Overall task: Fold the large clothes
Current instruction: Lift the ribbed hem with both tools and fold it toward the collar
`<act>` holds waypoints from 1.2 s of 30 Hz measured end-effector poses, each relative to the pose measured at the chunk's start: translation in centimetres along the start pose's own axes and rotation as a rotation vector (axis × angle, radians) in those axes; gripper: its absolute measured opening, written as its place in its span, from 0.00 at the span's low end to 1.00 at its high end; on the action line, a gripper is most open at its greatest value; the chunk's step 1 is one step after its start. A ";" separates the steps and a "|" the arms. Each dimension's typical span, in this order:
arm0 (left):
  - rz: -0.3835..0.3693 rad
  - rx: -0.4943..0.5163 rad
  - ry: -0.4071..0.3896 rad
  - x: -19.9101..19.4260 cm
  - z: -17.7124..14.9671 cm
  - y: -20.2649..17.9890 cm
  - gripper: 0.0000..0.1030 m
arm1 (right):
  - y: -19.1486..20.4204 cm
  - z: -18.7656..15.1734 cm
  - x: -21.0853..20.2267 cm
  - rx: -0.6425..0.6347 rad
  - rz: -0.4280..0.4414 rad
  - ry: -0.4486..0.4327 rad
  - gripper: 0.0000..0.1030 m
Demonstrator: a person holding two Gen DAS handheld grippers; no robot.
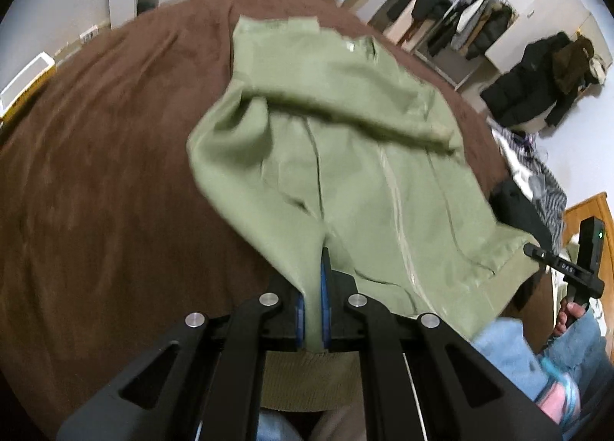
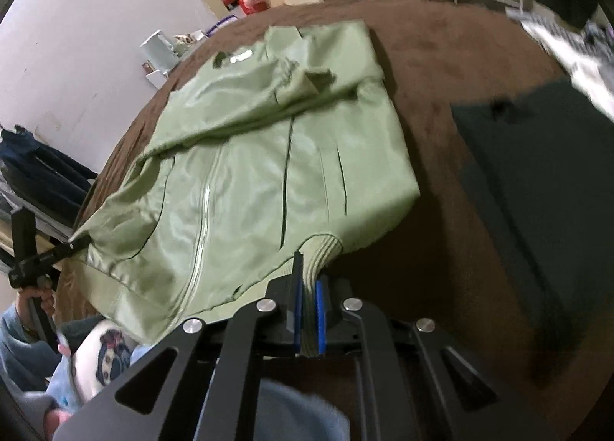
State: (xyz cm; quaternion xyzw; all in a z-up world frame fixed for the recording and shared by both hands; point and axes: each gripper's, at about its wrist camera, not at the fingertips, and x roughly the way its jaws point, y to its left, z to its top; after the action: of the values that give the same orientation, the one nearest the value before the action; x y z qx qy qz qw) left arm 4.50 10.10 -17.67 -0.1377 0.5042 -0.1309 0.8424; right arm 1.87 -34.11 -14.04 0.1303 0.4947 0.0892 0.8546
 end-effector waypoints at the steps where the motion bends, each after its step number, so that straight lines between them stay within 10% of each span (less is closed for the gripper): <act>1: 0.010 0.008 -0.022 -0.2 0.7 -0.2 0.09 | 0.1 0.6 -0.2 -0.015 -0.002 -0.013 0.06; 18: 0.101 0.031 -0.322 0.7 17.3 -1.2 0.09 | 1.1 18.4 0.1 -0.088 -0.030 -0.315 0.05; 26: 0.140 0.073 -0.313 6.4 25.2 -0.2 0.09 | 1.2 27.5 5.5 -0.118 -0.057 -0.360 0.05; 36: 0.223 0.165 -0.153 16.3 31.1 1.4 0.10 | -1.5 34.4 17.5 -0.135 -0.113 -0.212 0.06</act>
State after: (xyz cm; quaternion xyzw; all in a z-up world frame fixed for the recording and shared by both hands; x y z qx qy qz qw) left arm 39.64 8.69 -17.35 -0.0209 0.4383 -0.0668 0.8961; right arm 40.42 -35.25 -12.57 0.0529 0.4009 0.0595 0.9126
